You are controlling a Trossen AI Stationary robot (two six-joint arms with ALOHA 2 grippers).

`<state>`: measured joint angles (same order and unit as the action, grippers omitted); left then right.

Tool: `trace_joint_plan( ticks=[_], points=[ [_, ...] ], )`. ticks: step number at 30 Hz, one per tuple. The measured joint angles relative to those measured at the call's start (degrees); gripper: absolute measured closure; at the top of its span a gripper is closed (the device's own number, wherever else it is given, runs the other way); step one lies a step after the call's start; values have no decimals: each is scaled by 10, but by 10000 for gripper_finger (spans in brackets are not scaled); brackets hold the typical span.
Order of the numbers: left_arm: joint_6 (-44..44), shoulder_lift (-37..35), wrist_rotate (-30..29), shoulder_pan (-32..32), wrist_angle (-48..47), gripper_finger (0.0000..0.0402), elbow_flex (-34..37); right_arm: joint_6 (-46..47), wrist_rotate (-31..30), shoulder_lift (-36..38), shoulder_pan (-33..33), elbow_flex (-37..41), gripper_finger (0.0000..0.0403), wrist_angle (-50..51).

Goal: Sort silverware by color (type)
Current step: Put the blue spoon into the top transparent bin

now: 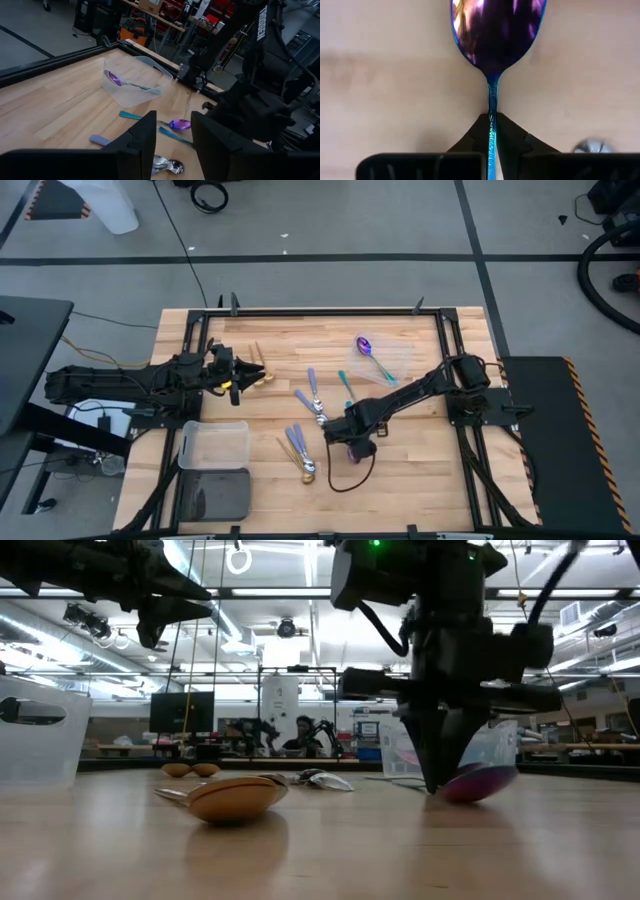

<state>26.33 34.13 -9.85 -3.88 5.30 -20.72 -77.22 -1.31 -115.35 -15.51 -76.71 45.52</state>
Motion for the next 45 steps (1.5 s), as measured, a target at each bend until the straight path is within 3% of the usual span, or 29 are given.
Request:
trace_joint_plan(
  ticks=[6, 15, 24, 35, 45],
  points=[
    [0, 0, 0, 0, 0, 272, 0, 109, 79, -2, -5, -17, 377, -5],
    [-1, 0, 0, 0, -1, 272, 0, 322, 104, 0, -1, -36, 376, 3],
    [-13, 0, 0, 0, -9, 272, 0, 473, 110, 1, 0, -37, 376, -2],
    [-36, 0, 0, -1, -9, 272, 0, 527, 106, 2, -7, -52, 376, 1],
    [-36, 0, 0, -1, -9, 272, 0, 639, 101, 2, 46, -113, 378, 22]
  ],
)
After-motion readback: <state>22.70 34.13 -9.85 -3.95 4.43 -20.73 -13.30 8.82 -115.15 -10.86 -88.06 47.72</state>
